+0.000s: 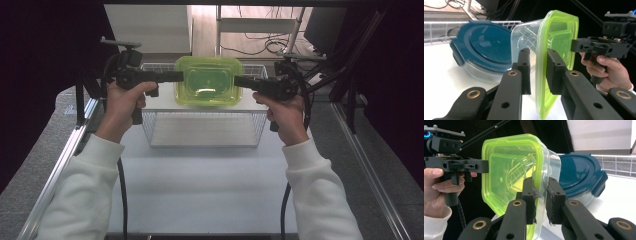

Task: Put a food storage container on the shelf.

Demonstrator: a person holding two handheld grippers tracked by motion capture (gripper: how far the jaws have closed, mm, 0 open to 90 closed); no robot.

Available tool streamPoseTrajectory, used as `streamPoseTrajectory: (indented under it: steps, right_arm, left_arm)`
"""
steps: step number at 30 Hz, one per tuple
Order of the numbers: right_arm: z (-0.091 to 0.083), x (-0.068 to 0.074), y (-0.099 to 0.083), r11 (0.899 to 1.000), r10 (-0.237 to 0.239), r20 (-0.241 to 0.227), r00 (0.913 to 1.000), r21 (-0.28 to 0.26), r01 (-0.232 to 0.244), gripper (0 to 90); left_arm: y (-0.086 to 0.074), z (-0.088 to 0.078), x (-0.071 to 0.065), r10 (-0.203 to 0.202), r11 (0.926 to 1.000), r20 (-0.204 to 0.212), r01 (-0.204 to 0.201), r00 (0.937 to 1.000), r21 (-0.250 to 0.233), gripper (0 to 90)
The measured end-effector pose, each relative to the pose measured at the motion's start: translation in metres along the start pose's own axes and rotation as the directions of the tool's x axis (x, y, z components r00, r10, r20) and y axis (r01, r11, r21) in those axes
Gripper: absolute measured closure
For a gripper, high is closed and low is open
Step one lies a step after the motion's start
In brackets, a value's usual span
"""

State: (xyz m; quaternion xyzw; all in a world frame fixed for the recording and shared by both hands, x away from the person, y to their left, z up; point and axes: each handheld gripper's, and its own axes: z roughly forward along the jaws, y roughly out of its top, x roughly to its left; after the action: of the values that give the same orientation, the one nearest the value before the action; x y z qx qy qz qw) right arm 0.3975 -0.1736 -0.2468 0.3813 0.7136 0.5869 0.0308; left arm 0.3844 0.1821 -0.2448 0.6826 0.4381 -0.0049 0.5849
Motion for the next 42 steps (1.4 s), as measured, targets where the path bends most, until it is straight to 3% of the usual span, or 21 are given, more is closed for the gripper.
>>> streamPoseTrajectory:
  steps: [7,13,19,21,24,26,29,33,35,38,41,42]
  right_arm:
    - [0.017,-0.015,0.02,0.999,0.041,0.005,0.9992,0.009,-0.041,77.9]
    - [0.026,-0.027,0.029,0.997,0.075,0.022,0.997,0.024,-0.075,77.9]
    - [0.036,-0.038,0.03,0.993,0.106,0.062,0.9924,0.05,-0.109,78.1]
    - [0.041,-0.043,0.03,0.989,0.127,0.064,0.9899,0.065,-0.131,77.9]
    - [0.046,-0.05,0.032,0.982,0.172,0.063,0.9832,0.063,-0.176,76.8]
    - [0.051,-0.054,0.034,0.977,0.199,0.07,0.9775,0.065,-0.203,75.7]
    - [0.06,-0.06,0.036,0.962,0.258,0.092,0.9618,0.065,-0.264,73.2]
    - [0.066,-0.069,0.033,0.939,0.337,0.085,0.9379,0.047,-0.341,70.8]
    - [0.068,-0.071,0.032,0.933,0.354,0.081,0.9315,0.03,-0.358,69.5]
    - [0.069,-0.071,0.031,0.933,0.357,0.073,0.9313,0.018,-0.359,63.2]
    - [0.069,-0.07,0.03,0.939,0.342,0.078,0.9366,0.008,-0.343,49.2]
    - [0.067,-0.07,0.031,0.943,0.332,0.078,0.94,-0.008,-0.332,44.6]
  left_arm:
    - [0.019,0.012,0.02,-0.061,0.9981,0.002,0.061,0.9981,0.003,75.8]
    - [0.023,0.023,0.035,-0.102,0.9947,0.021,0.101,0.9946,0.019,75.9]
    - [0.024,0.036,0.045,-0.124,0.9916,-0.03,0.125,0.9918,0.032,76.7]
    - [0.025,0.038,0.051,-0.144,0.9891,-0.023,0.145,0.9893,0.026,76.7]
    - [0.026,0.041,0.059,-0.176,0.984,-0.006,0.177,0.9843,0.022,75.9]
    - [0.027,0.045,0.064,-0.198,0.9799,-0.021,0.198,0.98,0.023,75.4]
    - [0.029,0.05,0.071,-0.236,0.9715,-0.024,0.236,0.9716,0.022,74.5]
    - [0.028,0.055,0.079,-0.274,0.9615,-0.02,0.274,0.9616,0.018,71.6]
    - [0.028,0.057,0.08,-0.27,0.9628,-0.026,0.27,0.9626,0.012,70.0]
    - [0.027,0.06,0.08,-0.264,0.9645,-0.03,0.264,0.9641,0.002,67.2]
    - [0.027,0.062,0.078,-0.235,0.9719,-0.038,0.234,0.9714,-0.028,52.4]
    - [0.027,0.062,0.077,-0.232,0.9721,-0.037,0.231,0.9719,-0.042,42.7]
